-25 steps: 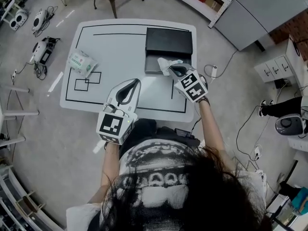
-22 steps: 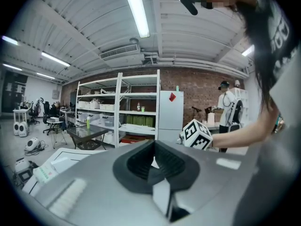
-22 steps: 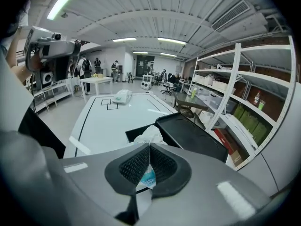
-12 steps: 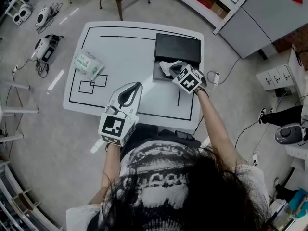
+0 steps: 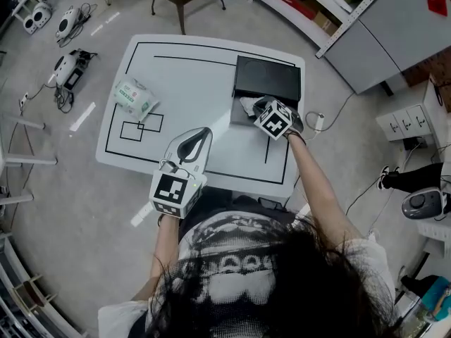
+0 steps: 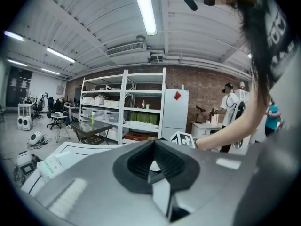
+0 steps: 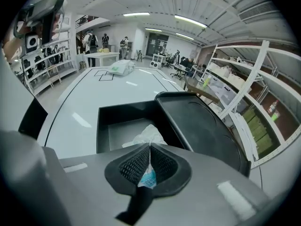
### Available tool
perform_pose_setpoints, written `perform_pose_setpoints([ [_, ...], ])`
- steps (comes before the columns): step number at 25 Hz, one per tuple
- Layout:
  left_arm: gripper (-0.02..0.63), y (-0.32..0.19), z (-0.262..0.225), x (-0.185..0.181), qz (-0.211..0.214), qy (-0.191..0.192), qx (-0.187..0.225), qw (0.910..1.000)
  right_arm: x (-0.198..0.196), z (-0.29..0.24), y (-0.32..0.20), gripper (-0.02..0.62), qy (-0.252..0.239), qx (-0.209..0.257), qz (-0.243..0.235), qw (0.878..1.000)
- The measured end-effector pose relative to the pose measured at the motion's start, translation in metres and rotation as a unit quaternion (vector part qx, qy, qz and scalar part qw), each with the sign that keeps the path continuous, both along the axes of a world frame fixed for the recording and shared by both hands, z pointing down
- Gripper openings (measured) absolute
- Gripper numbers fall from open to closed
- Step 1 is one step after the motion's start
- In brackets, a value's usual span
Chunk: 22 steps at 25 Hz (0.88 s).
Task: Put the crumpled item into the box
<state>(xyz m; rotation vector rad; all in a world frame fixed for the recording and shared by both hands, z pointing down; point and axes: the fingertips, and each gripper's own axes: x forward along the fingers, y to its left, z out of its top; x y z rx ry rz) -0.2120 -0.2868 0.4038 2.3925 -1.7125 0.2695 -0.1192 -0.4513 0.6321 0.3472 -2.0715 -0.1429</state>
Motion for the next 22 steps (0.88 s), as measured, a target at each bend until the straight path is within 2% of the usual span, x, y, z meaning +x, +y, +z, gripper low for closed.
perform_pose_setpoints([
  [5, 0.0, -0.001, 0.001, -0.003, -0.002, 0.0, -0.001, 1.0, -0.001, -0.001, -0.006, 0.012, -0.013, 0.007, 0.012, 1.0],
  [8, 0.0, -0.002, 0.001, -0.003, -0.002, 0.0, 0.0, 1.0, 0.0, -0.005, -0.005, 0.071, -0.017, -0.001, 0.016, 1.0],
  [11, 0.0, -0.003, 0.002, -0.002, -0.001, 0.001, 0.001, 1.0, 0.003, -0.014, -0.003, 0.081, -0.029, 0.0, 0.022, 0.999],
  [19, 0.0, -0.005, 0.003, 0.01, 0.009, 0.002, 0.0, 1.0, 0.011, -0.059, 0.018, 0.081, -0.113, -0.006, 0.051, 0.992],
  [22, 0.0, -0.005, 0.002, 0.017, 0.014, 0.001, 0.0, 0.9999, 0.015, -0.082, 0.029, 0.081, -0.148, 0.005, 0.055, 0.988],
])
